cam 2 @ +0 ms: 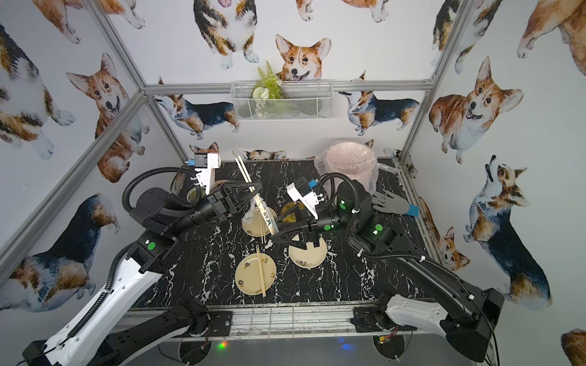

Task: Remove the packaging of disposable chopsticks
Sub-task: Remove the packet bag from the disposable chopsticks.

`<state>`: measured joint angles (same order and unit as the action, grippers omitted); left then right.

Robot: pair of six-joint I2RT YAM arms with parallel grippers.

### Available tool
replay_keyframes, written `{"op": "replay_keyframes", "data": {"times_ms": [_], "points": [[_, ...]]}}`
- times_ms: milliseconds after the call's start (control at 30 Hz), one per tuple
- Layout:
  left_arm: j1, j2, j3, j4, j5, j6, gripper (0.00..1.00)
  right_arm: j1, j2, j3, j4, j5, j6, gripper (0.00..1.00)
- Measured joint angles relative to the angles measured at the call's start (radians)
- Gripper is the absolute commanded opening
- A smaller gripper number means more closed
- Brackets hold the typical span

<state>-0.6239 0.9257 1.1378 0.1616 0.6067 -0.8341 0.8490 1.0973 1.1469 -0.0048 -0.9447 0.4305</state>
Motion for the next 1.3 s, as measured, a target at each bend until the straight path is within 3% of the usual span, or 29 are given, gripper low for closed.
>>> {"op": "replay_keyframes", "data": {"times_ms": [267, 533, 767, 933, 1000, 1067, 1200, 1300], "points": [[0.0, -0.053, 0.014, -0.042, -0.061, 0.048, 0.0, 0.0, -0.015, -0.056, -0.033, -0.017, 0.011, 0.0], [0.0, -0.06, 0.012, -0.053, -0.12, 0.069, 0.0, 0.0, -0.056, -0.089, -0.057, 0.004, 0.008, 0.0], [0.002, -0.128, 0.007, -0.09, -0.232, 0.122, 0.0, -0.001, -0.128, -0.173, -0.209, 0.083, -0.086, 0.0], [0.002, -0.125, 0.008, -0.081, -0.253, 0.138, 0.0, -0.001, -0.167, -0.206, -0.259, 0.112, -0.091, 0.0], [0.002, -0.112, 0.003, -0.077, -0.253, 0.133, 0.0, -0.001, -0.164, -0.188, -0.262, 0.124, -0.091, 0.45], [0.002, -0.1, -0.001, -0.079, -0.252, 0.122, 0.0, -0.001, -0.157, -0.155, -0.263, 0.136, -0.092, 0.73], [0.002, -0.105, 0.0, -0.078, -0.245, 0.12, 0.0, -0.001, -0.154, -0.091, -0.274, 0.183, -0.124, 0.82], [0.002, -0.103, 0.001, -0.08, -0.241, 0.118, 0.0, -0.001, -0.148, -0.042, -0.292, 0.216, -0.175, 0.78]]}}
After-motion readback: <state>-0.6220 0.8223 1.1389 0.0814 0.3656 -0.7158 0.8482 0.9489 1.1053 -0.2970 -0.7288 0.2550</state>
